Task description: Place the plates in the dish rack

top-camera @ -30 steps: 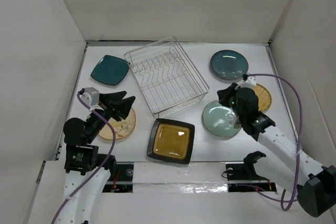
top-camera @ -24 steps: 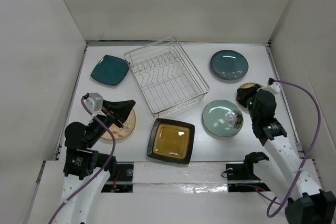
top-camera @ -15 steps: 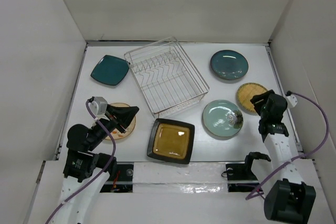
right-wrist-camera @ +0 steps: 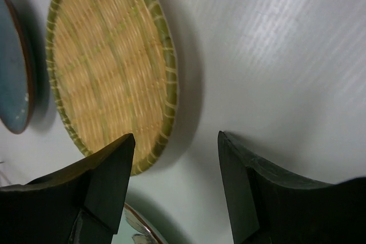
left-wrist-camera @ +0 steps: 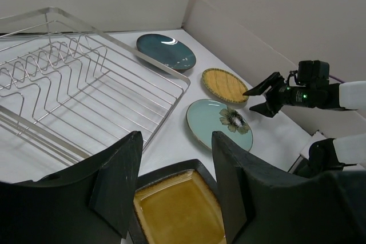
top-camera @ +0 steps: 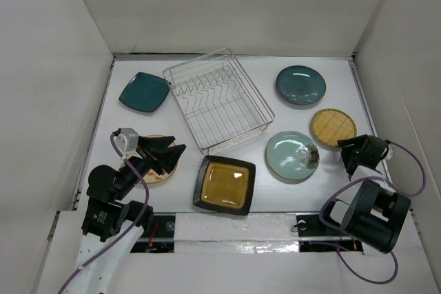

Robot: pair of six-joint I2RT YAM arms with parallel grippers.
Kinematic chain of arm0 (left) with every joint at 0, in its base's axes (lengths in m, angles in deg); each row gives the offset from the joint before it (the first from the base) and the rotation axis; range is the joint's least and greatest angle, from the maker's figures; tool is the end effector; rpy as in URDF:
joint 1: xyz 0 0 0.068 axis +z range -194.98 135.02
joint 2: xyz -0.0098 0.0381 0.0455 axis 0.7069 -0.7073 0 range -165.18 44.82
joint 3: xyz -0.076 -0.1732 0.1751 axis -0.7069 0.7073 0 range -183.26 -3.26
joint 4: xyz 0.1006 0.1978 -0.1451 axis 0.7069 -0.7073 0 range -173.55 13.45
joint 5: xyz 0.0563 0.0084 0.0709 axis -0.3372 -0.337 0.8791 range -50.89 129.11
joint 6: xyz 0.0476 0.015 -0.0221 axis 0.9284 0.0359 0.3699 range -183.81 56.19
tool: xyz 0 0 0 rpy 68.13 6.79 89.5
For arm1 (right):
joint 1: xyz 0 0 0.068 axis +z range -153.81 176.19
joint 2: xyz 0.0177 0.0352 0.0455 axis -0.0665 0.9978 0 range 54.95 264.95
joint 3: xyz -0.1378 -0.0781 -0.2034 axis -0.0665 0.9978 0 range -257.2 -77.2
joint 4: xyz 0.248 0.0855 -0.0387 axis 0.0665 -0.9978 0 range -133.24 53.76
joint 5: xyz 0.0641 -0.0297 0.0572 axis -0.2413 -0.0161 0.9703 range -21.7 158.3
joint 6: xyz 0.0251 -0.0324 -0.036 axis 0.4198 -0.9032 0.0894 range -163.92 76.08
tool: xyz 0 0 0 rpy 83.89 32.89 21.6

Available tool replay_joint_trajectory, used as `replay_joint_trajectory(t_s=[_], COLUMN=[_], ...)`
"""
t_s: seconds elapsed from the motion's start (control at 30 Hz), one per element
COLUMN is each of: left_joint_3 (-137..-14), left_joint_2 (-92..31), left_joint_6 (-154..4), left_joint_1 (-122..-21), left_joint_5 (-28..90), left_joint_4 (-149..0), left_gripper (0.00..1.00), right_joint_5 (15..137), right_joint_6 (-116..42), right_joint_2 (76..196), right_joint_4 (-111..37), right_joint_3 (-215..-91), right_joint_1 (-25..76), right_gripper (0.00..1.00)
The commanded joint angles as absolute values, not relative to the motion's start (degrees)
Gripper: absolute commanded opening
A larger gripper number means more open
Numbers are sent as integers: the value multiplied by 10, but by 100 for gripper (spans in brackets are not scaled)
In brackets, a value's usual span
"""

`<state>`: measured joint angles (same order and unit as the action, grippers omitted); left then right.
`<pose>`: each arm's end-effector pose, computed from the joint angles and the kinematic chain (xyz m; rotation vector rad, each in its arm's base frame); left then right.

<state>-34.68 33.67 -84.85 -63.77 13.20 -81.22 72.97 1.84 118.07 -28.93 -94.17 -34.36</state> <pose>0.0819 -0.0447 0.3328 0.3743 1.3285 -0.8786 0.1820 -0.1038 0.1280 1.3591 1.8012 0.2342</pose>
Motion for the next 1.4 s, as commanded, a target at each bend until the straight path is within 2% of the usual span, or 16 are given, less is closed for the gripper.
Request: replay_joint_trajectory(t_s=[0.0,0.23,0.33,0.37,0.57,0.63,0.67,0.77,0.9,1.0,1.1,1.17,1.2,1.37], left_joint_3=[-346,-346,-347,-347,-347,-347,-347,-347,-347,-347,-348,-348,-348,-347], left_joint_2=[345,345,343,344,343,345,345,348,346,344,342,339,338,337], left_joint_6=[-853,-854,-854,-854,-854,-854,-854,-854,-854,-854,-854,-853,-853,-853], left_joint_1=[-641,-641,-641,-641,-641,-641,-641,-641,-641,-641,-641,-641,-641,-641], left_joint_5=[147,155,156,156,157,158,159,161,162,162,160,160,160,163], left_joint_4=[-802,-802,-804,-804,-804,-804,-803,-805,-805,-805,-805,-803,-804,-804], left_gripper=[49,49,50,50,51,51,51,51,51,51,51,51,51,51], right_joint_5=[797,822,824,821,802,801,796,807,815,826,832,827,806,688], right_joint_6=[45,116,141,146,160,163,162,162,155,157,158,154,138,72], right_joint_2=[1235,1295,1313,1316,1314,1315,1315,1326,1328,1322,1279,1197,1129,973], right_joint_4=[-197,-120,-99,-98,-93,-91,-87,-79,-71,-67,-66,-90,-139,-254], right_joint_3=[-950,-949,-953,-954,-955,-955,-956,-957,-955,-953,-943,-946,-970,-1052], right_joint_1=[-356,-373,-373,-378,-384,-391,-398,-420,-427,-427,-432,-425,-406,-324], right_gripper=[66,53,45,39,24,23,18,16,2,0,0,0,0,0])
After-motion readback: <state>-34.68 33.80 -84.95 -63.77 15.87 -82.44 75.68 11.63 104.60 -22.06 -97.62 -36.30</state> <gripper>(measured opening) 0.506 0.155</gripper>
